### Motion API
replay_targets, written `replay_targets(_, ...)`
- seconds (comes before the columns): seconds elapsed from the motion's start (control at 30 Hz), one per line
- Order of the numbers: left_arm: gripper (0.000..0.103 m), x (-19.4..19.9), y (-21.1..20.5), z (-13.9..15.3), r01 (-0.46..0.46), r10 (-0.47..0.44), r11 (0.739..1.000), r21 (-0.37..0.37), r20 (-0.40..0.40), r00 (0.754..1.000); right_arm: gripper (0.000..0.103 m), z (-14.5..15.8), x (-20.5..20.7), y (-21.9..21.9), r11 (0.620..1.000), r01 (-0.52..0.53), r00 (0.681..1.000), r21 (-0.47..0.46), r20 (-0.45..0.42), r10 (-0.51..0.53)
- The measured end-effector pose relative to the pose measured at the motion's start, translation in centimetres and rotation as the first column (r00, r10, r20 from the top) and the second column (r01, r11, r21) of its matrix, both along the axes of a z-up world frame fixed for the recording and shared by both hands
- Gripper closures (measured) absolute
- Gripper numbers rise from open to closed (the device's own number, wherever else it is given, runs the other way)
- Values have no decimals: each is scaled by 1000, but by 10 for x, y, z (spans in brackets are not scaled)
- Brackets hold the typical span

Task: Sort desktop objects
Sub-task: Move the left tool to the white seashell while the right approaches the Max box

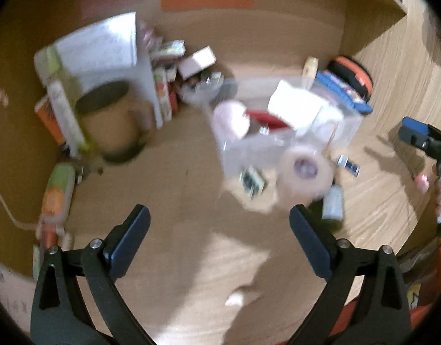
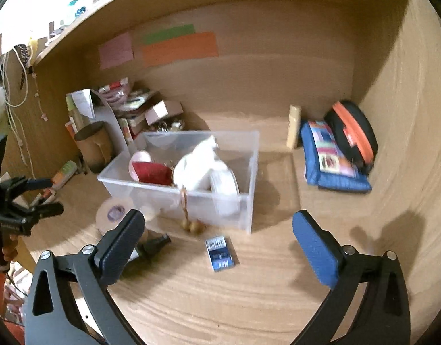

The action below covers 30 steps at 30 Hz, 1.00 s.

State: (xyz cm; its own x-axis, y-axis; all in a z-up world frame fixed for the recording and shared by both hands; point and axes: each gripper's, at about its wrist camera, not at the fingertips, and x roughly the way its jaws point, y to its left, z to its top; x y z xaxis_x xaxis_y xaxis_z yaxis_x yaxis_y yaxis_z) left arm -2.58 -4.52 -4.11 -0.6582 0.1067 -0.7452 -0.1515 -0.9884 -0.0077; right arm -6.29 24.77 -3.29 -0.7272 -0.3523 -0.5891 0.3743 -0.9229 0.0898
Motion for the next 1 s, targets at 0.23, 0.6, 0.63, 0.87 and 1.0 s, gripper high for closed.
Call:
replay_targets(0.23, 4, 27, -13, -33, -47, 46, 999, 27, 63, 997, 0, -34, 5, 5, 999, 30, 997, 24, 70, -32)
replay_targets(0.6, 4, 55, 0, -57, -106, 106, 994, 6, 26, 994, 0, -65, 3, -9, 994, -5, 993, 106, 118, -7)
replay_targets(0.63, 4, 57, 3, -58, -115, 115, 993, -3, 19, 993, 0, -67, 2, -11, 993, -10, 993, 115, 120, -4)
replay_targets(0.87, 25, 57, 9, -70, -161, 162, 986, -30, 31, 986, 0, -79, -5, -17, 989, -45, 989, 143, 145, 24)
replay_targets(1.0, 29, 56, 8, -72, -176, 176, 984, -22, 27, 984, 1, -84, -14, -19, 987, -67, 986, 145, 159, 43)
